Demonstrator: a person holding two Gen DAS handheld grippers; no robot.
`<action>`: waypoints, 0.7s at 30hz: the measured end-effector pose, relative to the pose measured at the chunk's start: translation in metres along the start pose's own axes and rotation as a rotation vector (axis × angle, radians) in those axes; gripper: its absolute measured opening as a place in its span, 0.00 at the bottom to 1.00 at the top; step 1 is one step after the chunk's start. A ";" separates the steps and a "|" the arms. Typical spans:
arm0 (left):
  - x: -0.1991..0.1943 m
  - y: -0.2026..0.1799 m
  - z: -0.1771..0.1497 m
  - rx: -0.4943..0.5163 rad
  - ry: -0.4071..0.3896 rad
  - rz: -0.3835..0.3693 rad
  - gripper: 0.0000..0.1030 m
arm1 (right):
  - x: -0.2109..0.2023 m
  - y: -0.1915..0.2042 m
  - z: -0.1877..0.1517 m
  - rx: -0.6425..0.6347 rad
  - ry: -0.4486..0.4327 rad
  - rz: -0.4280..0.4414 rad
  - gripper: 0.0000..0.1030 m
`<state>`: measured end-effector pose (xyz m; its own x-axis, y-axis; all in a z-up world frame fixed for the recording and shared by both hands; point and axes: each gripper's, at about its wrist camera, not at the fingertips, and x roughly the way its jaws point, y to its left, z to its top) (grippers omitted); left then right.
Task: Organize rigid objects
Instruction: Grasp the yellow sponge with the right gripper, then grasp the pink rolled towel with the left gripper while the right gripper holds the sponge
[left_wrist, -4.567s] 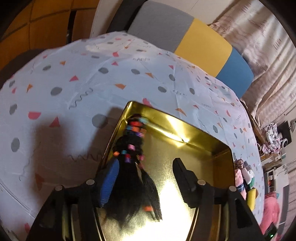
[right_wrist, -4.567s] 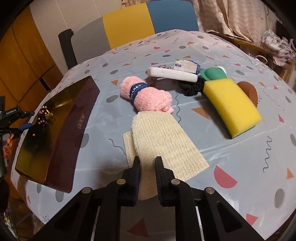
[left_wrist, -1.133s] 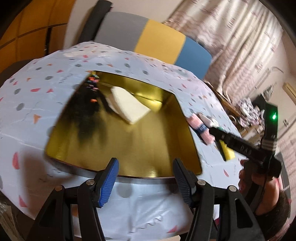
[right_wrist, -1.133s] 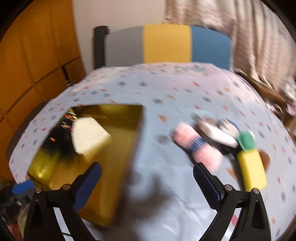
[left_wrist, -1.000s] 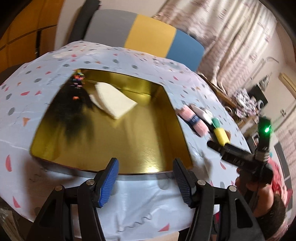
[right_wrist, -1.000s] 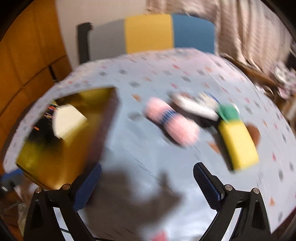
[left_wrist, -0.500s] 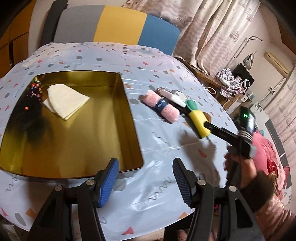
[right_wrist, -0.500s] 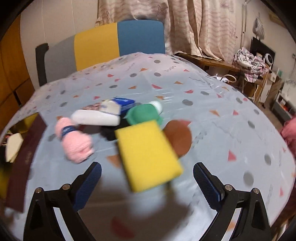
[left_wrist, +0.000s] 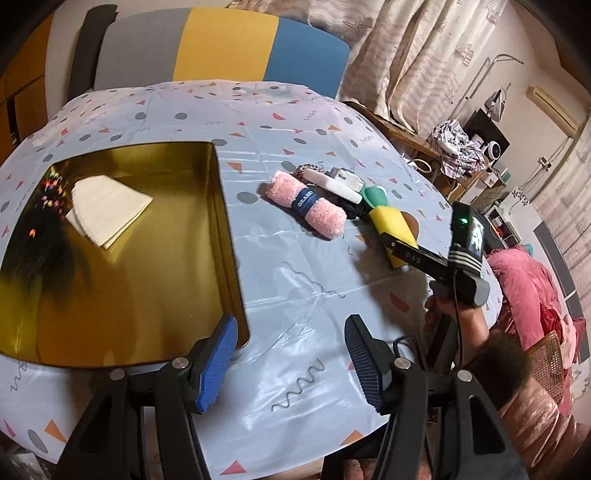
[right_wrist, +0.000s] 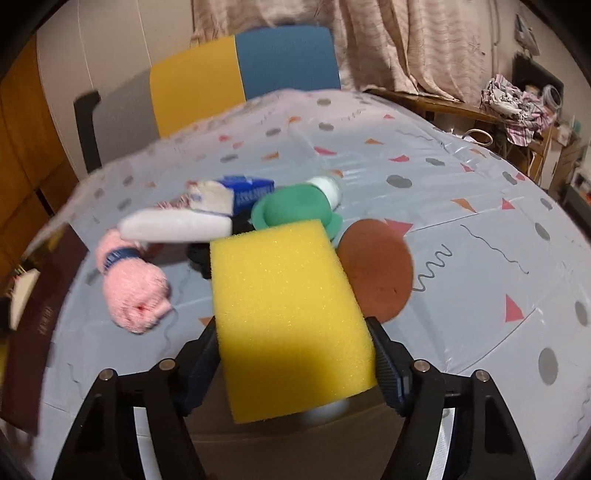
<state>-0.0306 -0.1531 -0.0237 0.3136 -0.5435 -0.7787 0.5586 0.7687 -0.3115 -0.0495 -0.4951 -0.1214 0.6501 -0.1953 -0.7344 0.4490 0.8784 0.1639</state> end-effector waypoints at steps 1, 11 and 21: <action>0.002 -0.003 0.003 0.002 0.001 -0.001 0.59 | -0.003 -0.001 -0.003 0.014 -0.010 0.015 0.72; 0.071 -0.031 0.049 -0.146 0.101 -0.081 0.67 | -0.013 -0.003 -0.018 0.054 -0.067 0.025 0.72; 0.163 -0.054 0.108 -0.134 0.110 0.119 0.75 | -0.013 -0.003 -0.021 0.047 -0.082 0.012 0.72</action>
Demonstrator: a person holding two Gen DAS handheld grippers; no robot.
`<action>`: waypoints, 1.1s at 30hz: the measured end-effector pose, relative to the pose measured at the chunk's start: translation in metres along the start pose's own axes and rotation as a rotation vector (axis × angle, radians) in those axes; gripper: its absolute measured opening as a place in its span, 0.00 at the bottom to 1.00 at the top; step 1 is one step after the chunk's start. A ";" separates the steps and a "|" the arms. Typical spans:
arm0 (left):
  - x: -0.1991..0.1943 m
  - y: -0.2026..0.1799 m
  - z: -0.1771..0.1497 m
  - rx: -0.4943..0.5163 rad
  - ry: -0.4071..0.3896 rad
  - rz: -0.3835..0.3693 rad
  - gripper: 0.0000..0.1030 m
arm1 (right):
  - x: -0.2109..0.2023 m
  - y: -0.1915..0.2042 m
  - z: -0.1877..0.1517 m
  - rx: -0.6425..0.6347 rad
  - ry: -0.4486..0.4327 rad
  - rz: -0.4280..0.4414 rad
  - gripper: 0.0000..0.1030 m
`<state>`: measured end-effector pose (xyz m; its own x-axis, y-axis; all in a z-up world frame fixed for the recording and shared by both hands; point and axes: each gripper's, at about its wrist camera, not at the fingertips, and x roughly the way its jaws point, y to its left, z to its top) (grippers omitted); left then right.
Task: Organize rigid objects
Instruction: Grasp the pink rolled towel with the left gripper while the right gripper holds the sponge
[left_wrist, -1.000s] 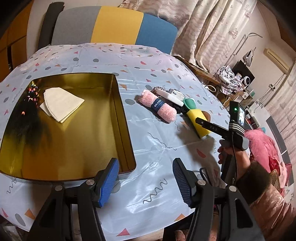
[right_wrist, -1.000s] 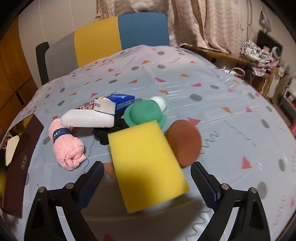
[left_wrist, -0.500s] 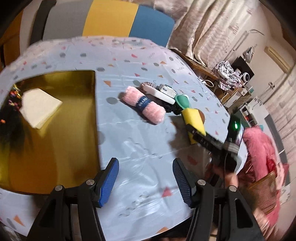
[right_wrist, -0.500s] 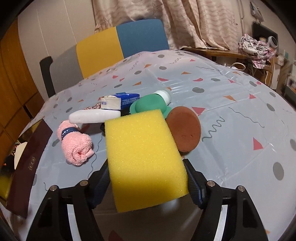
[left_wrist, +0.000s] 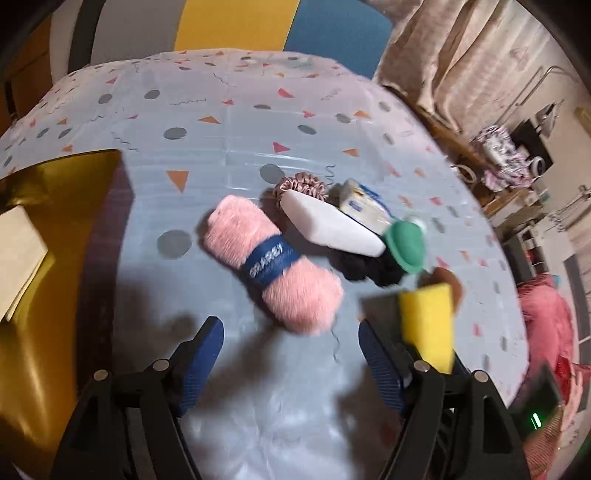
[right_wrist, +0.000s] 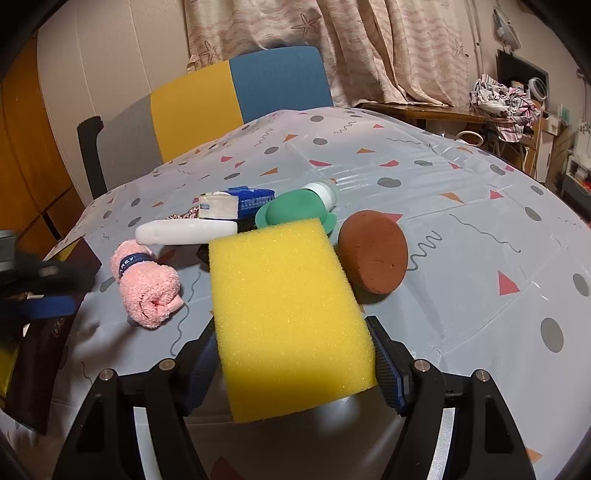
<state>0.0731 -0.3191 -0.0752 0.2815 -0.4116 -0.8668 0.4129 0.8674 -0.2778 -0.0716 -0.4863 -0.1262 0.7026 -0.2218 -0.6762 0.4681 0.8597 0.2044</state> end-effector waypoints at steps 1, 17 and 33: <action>0.006 -0.001 0.004 -0.004 0.007 0.012 0.75 | 0.000 -0.001 0.000 0.002 -0.004 0.003 0.72; 0.044 0.023 0.011 -0.017 -0.035 -0.052 0.42 | 0.004 -0.005 -0.002 0.024 -0.003 0.026 0.73; 0.005 0.039 -0.048 0.027 -0.006 -0.151 0.31 | 0.006 0.001 -0.002 -0.012 0.006 -0.024 0.72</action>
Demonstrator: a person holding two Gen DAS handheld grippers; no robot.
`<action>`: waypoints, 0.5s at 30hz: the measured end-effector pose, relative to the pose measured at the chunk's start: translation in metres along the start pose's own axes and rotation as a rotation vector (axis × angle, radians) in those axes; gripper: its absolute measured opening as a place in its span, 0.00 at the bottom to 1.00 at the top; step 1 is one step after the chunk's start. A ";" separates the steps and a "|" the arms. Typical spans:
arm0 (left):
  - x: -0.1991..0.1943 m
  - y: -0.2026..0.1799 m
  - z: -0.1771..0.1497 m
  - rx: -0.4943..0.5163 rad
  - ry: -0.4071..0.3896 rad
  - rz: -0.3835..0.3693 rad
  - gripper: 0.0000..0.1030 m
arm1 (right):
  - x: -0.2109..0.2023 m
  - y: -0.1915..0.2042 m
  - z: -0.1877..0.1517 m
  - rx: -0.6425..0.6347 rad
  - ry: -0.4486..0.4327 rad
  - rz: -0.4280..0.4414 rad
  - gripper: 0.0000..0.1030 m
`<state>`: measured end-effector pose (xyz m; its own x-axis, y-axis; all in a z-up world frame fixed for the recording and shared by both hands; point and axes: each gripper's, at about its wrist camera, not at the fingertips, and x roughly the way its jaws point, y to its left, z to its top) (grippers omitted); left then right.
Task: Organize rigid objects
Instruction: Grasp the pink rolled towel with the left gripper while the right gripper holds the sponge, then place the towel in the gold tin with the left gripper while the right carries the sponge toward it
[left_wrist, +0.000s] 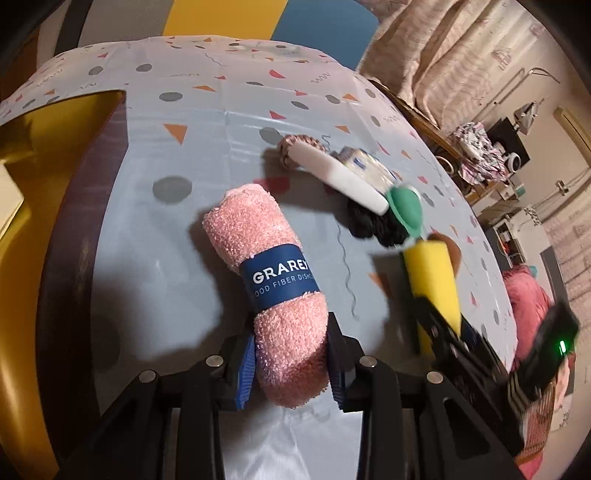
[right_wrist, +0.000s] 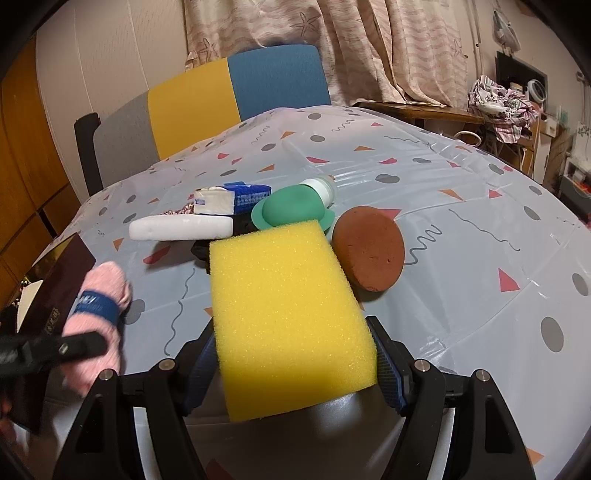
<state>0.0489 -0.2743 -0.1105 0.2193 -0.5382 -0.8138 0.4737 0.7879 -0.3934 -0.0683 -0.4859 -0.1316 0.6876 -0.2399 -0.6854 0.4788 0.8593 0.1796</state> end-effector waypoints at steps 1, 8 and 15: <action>-0.005 0.000 -0.006 0.004 0.001 -0.018 0.31 | 0.000 0.001 0.000 -0.005 0.001 -0.006 0.72; -0.037 -0.002 -0.024 0.051 -0.035 -0.090 0.31 | 0.001 0.003 -0.001 -0.020 0.006 -0.027 0.72; -0.074 0.002 -0.032 0.098 -0.100 -0.091 0.31 | 0.001 0.007 -0.001 -0.040 0.010 -0.057 0.72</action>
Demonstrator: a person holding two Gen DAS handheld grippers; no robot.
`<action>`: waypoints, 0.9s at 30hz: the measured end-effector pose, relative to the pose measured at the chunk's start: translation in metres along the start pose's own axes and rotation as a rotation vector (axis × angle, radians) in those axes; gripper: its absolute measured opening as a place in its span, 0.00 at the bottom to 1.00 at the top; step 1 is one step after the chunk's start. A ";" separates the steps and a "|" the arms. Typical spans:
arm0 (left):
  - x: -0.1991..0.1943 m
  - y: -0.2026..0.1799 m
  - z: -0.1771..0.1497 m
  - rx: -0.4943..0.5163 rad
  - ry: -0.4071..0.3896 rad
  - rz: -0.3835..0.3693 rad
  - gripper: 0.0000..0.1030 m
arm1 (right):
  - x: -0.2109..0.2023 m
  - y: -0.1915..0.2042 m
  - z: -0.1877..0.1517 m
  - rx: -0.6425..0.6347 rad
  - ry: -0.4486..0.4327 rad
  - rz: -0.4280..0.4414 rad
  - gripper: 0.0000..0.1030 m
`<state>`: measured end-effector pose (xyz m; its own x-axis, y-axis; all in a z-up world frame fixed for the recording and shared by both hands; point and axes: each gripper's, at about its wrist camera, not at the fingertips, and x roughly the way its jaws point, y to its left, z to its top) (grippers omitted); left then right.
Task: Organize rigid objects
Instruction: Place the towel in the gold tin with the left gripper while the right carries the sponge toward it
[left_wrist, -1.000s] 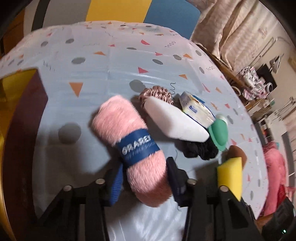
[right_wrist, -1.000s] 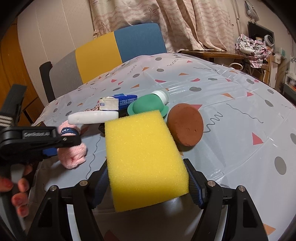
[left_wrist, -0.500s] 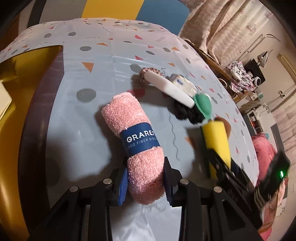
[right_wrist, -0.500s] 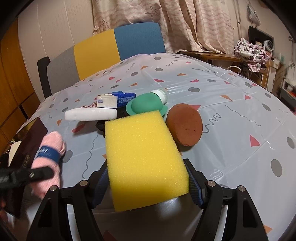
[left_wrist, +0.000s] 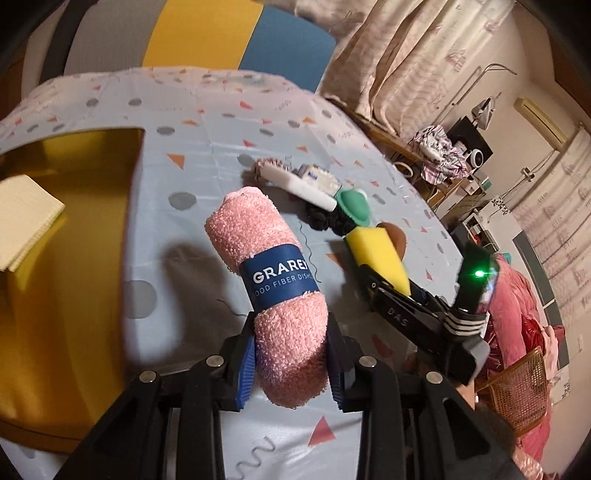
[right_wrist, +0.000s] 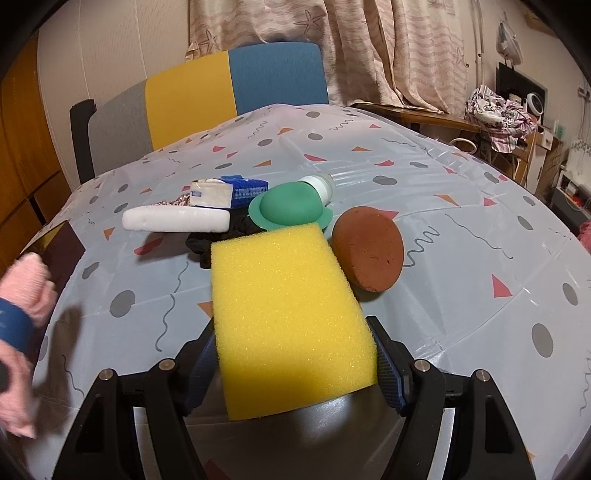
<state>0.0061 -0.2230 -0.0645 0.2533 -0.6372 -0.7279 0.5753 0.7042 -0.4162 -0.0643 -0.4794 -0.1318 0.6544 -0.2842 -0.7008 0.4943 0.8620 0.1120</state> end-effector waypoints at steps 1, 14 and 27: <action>-0.005 0.001 0.000 0.003 -0.007 0.002 0.31 | 0.000 0.001 0.000 -0.001 0.000 -0.002 0.72; -0.081 0.075 -0.007 -0.097 -0.113 0.106 0.31 | 0.001 0.005 0.000 -0.021 0.003 -0.036 0.72; -0.106 0.188 -0.015 -0.224 -0.017 0.290 0.32 | 0.002 0.012 0.000 -0.062 0.019 -0.095 0.72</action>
<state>0.0757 -0.0178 -0.0736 0.3950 -0.4051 -0.8245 0.2935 0.9061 -0.3046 -0.0570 -0.4693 -0.1324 0.5948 -0.3588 -0.7193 0.5173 0.8558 0.0009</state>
